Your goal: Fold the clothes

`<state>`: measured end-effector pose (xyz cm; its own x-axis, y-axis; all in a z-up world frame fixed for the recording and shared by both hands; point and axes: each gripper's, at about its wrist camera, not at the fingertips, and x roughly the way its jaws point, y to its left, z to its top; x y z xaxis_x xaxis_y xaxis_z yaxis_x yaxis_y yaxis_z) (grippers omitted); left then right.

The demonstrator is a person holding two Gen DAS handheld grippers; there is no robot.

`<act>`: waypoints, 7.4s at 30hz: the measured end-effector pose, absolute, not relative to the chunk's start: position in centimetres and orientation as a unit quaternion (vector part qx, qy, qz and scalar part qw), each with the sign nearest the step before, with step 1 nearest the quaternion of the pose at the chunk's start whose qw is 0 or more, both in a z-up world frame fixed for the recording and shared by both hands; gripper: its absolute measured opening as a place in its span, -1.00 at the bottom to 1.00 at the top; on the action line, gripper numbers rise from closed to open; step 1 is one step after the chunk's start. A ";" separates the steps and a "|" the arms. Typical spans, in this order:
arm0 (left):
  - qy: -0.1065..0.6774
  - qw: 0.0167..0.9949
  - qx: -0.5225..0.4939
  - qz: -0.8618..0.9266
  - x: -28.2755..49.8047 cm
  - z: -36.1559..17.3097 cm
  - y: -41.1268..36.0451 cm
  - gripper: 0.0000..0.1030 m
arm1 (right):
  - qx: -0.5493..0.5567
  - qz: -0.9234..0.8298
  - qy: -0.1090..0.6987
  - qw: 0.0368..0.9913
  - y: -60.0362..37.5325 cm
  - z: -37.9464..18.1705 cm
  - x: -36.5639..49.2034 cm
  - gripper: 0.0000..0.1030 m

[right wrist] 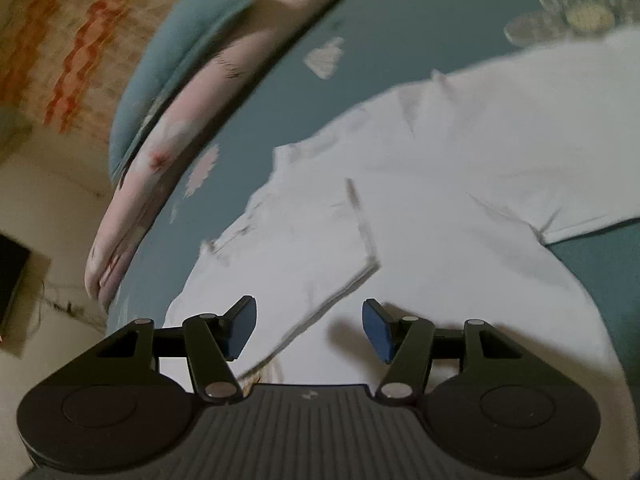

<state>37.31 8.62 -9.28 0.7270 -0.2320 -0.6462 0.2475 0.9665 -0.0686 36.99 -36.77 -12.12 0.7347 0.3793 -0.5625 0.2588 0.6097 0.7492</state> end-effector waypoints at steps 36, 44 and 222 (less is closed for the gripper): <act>0.315 0.931 -0.009 -0.182 37.1 -9.0 8.0 0.94 | 0.487 0.006 0.343 0.803 -38.9 -14.1 39.6 -0.71; 0.323 0.929 -0.032 -0.179 37.1 -9.0 9.7 0.94 | 0.439 -0.003 0.335 0.833 -38.4 -12.1 39.4 -0.91; 0.384 0.843 0.073 -0.369 33.1 -9.6 -1.0 0.97 | 0.065 0.070 0.444 0.891 -24.6 -9.4 40.5 0.39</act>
